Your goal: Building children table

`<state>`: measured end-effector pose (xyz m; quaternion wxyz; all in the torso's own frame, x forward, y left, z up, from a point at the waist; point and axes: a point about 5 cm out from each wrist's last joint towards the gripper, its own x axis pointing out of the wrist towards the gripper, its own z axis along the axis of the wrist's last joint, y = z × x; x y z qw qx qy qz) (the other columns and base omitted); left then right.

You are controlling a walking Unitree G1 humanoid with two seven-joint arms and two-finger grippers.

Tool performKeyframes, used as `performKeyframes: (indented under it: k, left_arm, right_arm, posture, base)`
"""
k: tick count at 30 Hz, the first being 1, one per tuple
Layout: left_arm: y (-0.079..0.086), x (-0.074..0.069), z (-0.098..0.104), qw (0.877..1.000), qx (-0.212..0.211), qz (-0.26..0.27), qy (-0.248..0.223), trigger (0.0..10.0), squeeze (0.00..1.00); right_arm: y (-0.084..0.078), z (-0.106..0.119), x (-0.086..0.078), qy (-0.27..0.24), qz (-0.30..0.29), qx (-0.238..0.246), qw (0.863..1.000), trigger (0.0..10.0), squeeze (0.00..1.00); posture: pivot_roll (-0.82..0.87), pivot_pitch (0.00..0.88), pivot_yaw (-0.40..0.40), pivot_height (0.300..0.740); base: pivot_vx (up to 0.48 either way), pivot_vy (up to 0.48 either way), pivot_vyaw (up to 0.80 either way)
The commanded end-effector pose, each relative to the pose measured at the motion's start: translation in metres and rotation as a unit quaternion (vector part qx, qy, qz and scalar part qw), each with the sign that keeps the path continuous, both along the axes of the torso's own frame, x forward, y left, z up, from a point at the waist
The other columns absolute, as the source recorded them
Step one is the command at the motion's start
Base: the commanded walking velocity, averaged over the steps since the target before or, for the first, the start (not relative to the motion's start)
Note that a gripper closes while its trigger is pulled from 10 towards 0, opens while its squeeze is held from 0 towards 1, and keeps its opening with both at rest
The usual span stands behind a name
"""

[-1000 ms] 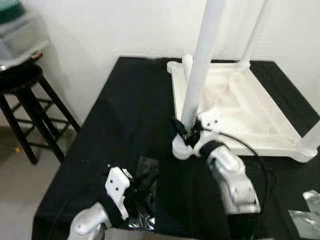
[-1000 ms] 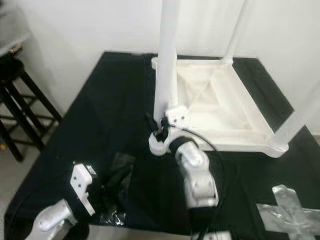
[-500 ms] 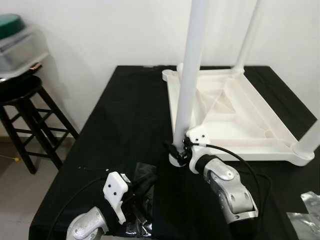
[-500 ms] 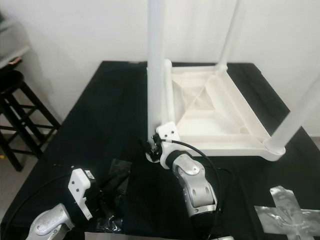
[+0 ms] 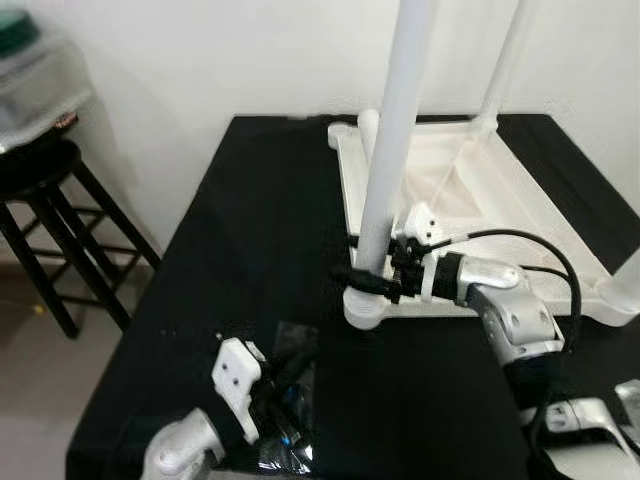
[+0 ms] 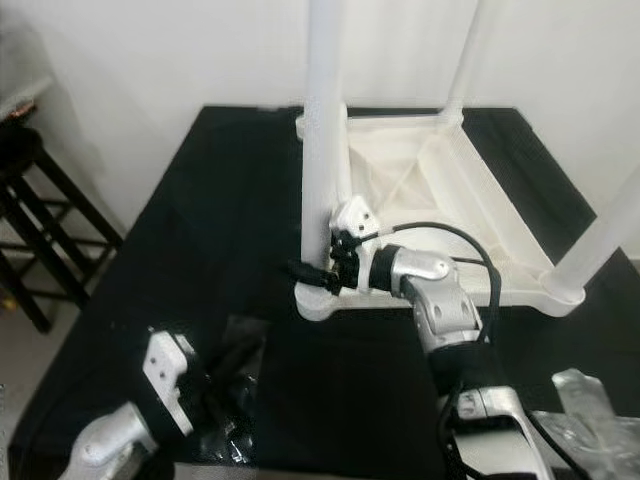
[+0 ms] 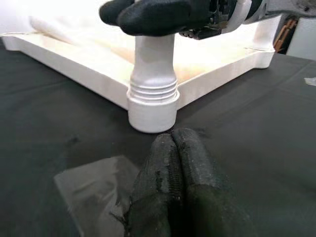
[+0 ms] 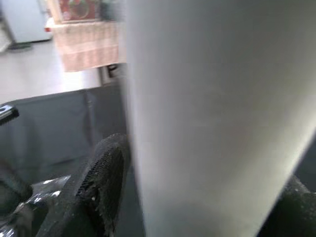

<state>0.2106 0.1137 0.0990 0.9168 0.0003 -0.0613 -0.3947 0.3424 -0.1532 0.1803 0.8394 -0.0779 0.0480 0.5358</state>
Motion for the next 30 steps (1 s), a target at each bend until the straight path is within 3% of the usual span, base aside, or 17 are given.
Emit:
performKeyframes:
  k: [1, 2, 10, 16, 17, 18, 19, 20, 22, 23, 24, 25, 27, 30]
  left_arm:
    - [0.001, -0.002, -0.004, 1.0, 0.006, 0.003, 0.003, 10.0, 0.0]
    - [0.001, -0.002, -0.004, 1.0, 0.006, 0.003, 0.003, 10.0, 0.0]
    - [0.001, -0.002, -0.005, 1.0, 0.005, 0.004, 0.002, 10.0, 0.0]
    - [0.002, -0.003, -0.005, 1.0, 0.005, 0.003, 0.002, 10.0, 0.0]
    - [0.003, -0.003, -0.005, 1.0, 0.006, 0.002, 0.001, 10.0, 0.0]
    - [0.004, -0.004, -0.005, 1.0, 0.006, 0.002, 0.001, 10.0, 0.0]
    - [0.004, -0.004, -0.005, 1.0, 0.006, 0.002, 0.001, 10.0, 0.0]
    - [0.005, -0.003, -0.005, 1.0, 0.006, 0.003, 0.001, 10.0, 0.0]
    - [0.005, -0.003, -0.005, 1.0, 0.006, 0.003, 0.001, 10.0, 0.0]
    - [0.005, -0.003, -0.004, 1.0, 0.007, 0.003, 0.001, 10.0, 0.0]
    - [0.005, -0.003, -0.004, 1.0, 0.007, 0.003, 0.001, 10.0, 0.0]
    - [0.007, -0.002, -0.005, 1.0, 0.008, 0.004, 0.0, 10.0, 0.0]
    - [0.008, -0.002, -0.005, 1.0, 0.009, 0.006, 0.001, 10.0, 0.0]
    - [0.008, -0.001, -0.007, 1.0, 0.012, 0.004, 0.003, 10.0, 0.0]
  right_arm:
    - [0.0, 0.001, 0.002, 0.005, 0.012, 0.013, 1.0, 2.1, 0.0]
    - [-0.001, 0.001, 0.002, 0.008, 0.011, 0.014, 1.0, 0.0, 0.0]
    - [-0.008, 0.004, 0.004, 0.008, 0.009, 0.035, 0.999, 0.0, 0.0]
    - [-0.012, -0.006, 0.0, -0.004, 0.001, 0.015, 1.0, 0.0, 0.0]
    - [-0.011, -0.012, -0.003, -0.01, -0.028, 0.0, 1.0, 0.0, 0.0]
    - [-0.004, -0.027, -0.01, -0.014, -0.11, -0.027, 0.993, 0.0, 0.0]
    - [-0.004, -0.027, -0.01, -0.014, -0.11, -0.027, 0.993, 0.0, 0.0]
    - [-0.001, -0.037, -0.009, -0.01, -0.251, -0.024, 0.968, 0.0, 0.0]
    - [-0.001, -0.037, -0.009, -0.01, -0.251, -0.024, 0.968, 0.0, 0.0]
    - [0.013, -0.061, -0.029, 0.035, -0.326, -0.022, 0.945, 0.0, 0.0]
    - [0.013, -0.061, -0.029, 0.035, -0.326, -0.022, 0.945, 0.0, 0.0]
    - [0.026, -0.071, -0.045, 0.018, -0.36, -0.055, 0.931, 0.0, 0.0]
    - [0.031, -0.067, -0.048, 0.016, -0.369, -0.043, 0.928, 0.0, 0.0]
    - [0.029, -0.064, -0.039, 0.001, -0.356, -0.045, 0.933, 0.0, 0.0]
  posture:
    - [0.02, 0.069, 0.012, 0.74]
    - [0.02, 0.07, 0.011, 0.74]
    - [0.01, 0.076, 0.018, 0.74]
    - [0.01, 0.08, 0.018, 0.74]
    - [0.01, 0.083, 0.014, 0.74]
    - [0.01, 0.083, 0.004, 0.74]
    - [0.01, 0.083, 0.004, 0.74]
    - [0.0, 0.086, 0.005, 0.74]
    - [0.0, 0.086, 0.005, 0.74]
    - [0.0, 0.088, 0.011, 0.74]
    - [0.0, 0.088, 0.011, 0.74]
    - [0.01, 0.083, 0.024, 0.74]
    - [-0.01, 0.066, 0.043, 0.74]
    - [0.01, 0.055, 0.027, 0.74]
  base:
    - [0.0, 0.0, 0.0]
    - [0.0, 0.0, 0.0]
    - [0.0, 0.0, 0.0]
    - [0.0, 0.0, 0.0]
    - [0.0, 0.0, 0.0]
    - [0.0, 0.0, 0.0]
    - [0.0, 0.0, 0.0]
    - [0.0, 0.0, 0.0]
    - [0.0, 0.0, 0.0]
    - [0.0, 0.0, 0.0]
    - [0.0, 0.0, 0.0]
    - [0.0, 0.0, 0.0]
    - [0.0, 0.0, 0.0]
    - [0.0, 0.0, 0.0]
